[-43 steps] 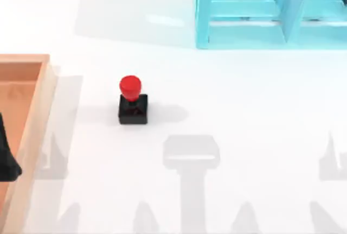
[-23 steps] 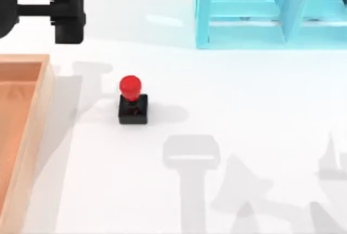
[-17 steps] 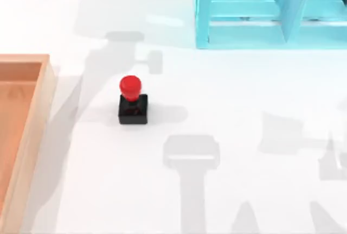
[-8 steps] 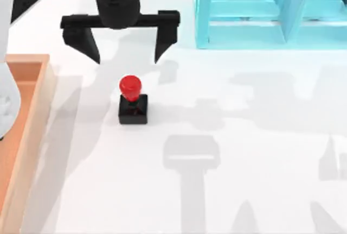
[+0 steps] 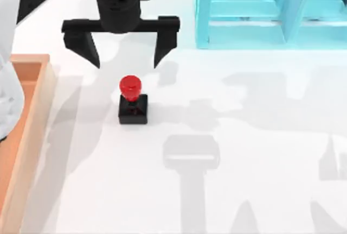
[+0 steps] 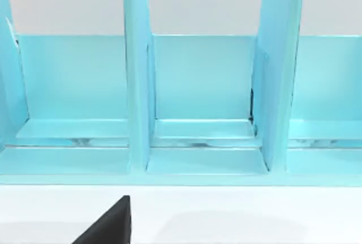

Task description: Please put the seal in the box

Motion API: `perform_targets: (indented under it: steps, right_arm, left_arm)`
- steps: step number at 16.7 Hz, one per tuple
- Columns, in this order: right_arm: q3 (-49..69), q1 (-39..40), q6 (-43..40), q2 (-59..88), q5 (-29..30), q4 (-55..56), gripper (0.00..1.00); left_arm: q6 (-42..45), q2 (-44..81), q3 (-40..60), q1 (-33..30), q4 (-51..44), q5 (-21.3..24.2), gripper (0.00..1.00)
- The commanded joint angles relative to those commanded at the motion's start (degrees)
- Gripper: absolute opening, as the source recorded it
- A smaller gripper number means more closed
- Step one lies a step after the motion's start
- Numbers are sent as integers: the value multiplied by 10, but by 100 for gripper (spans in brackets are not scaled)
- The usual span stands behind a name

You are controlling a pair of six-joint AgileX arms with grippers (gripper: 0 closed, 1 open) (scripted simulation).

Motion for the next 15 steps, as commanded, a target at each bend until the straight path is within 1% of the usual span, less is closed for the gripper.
perform_targets:
  steps: [2,8,10,14,15]
  right_arm:
    - [0,0,0,0,0,0,100]
    - [0,0,0,0,0,0,100]
    - [0,0,0,0,0,0,100]
    - [0,0,0,0,0,0,100]
    - [0,0,0,0,0,0,100]
  left_arm:
    - [1,-1,-33,0,33,0,100]
    - [0,1,-192,-1,194,0,100]
    - [0,2,-212,-1,215,0,100]
    - [0,3,-214,-1,216,0,100]
    - [0,3,-214,-1,216,0,92]
